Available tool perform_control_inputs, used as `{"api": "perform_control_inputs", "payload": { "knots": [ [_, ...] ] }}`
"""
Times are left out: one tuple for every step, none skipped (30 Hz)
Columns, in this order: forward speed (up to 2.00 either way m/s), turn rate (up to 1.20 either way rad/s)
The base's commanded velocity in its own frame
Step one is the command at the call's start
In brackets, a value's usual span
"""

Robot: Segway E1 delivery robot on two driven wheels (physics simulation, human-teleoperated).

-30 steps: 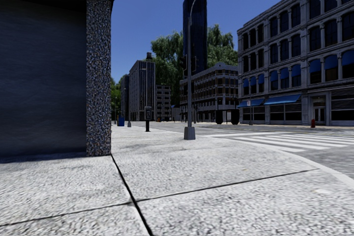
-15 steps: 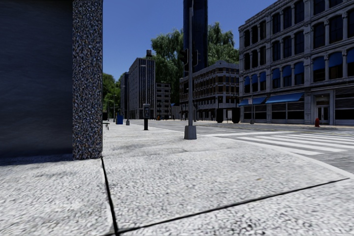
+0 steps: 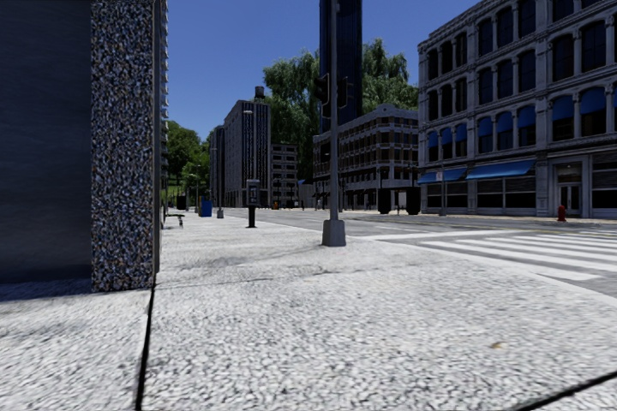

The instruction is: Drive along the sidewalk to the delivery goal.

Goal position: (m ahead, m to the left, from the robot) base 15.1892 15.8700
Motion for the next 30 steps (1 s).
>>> {"api": "perform_control_inputs", "payload": {
  "knots": [
    [1.21,0.0],
    [1.21,0.0],
    [1.21,0.0],
    [1.21,0.0],
    [1.21,0.0],
    [1.21,0.0],
    [1.21,0.0],
    [1.21,0.0],
    [1.21,0.0],
    [1.21,0.0],
    [1.21,0.0],
    [1.21,0.0],
    [1.21,0.0],
    [1.21,0.0],
    [1.21,0.0],
    [1.21,0.0],
    [1.21,0.0],
    [1.21,0.0],
    [1.21,0.0],
    [1.21,0.0],
    [1.21,0.0],
    [1.21,0.0],
    [1.21,0.0],
    [1.21,0.0],
    [1.21,0.17],
    [1.21,0.45],
    [1.22,0.67],
    [1.22,0.86],
    [1.22,0.99],
    [1.22,1.04]
  ]
}}
